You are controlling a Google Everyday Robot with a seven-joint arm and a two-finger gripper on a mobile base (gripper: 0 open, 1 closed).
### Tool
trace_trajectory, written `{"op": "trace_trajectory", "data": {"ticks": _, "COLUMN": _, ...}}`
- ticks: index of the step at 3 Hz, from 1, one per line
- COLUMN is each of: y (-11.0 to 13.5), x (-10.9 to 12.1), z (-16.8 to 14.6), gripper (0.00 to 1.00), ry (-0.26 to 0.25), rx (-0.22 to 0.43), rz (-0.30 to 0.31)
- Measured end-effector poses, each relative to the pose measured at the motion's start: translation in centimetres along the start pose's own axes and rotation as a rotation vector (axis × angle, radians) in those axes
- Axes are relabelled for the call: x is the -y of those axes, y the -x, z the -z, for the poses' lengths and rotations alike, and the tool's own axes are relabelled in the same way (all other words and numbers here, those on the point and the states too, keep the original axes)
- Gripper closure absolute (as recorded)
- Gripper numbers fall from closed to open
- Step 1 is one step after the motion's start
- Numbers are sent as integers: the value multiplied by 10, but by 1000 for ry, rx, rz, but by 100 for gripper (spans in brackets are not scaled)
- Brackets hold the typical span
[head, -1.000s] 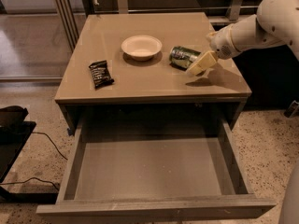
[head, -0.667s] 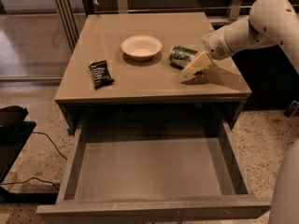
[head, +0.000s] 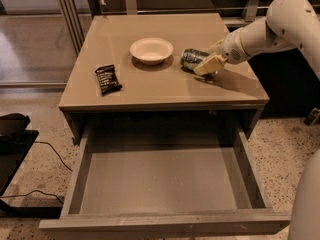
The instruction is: Place green can into top drawer
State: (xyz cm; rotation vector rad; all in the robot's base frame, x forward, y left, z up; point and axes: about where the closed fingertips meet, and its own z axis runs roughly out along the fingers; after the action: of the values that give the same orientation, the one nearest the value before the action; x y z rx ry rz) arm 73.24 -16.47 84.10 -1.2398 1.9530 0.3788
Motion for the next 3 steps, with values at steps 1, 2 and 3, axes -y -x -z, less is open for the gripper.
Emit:
{"op": "trace_trajectory", "data": {"ticks": 1, "y": 0, "x": 0, "z": 0, "gripper": 65, "ry": 0, "rx": 0, "rz": 0}}
{"op": "trace_trajectory", "data": {"ticks": 2, "y": 0, "x": 0, "z": 0, "gripper": 88, "ry": 0, "rx": 0, "rz": 0}}
{"op": "trace_trajectory", "data": {"ticks": 3, "y": -1, "x": -7, "z": 4, "gripper": 100, "ry": 14, "rx": -8, "rz": 15}}
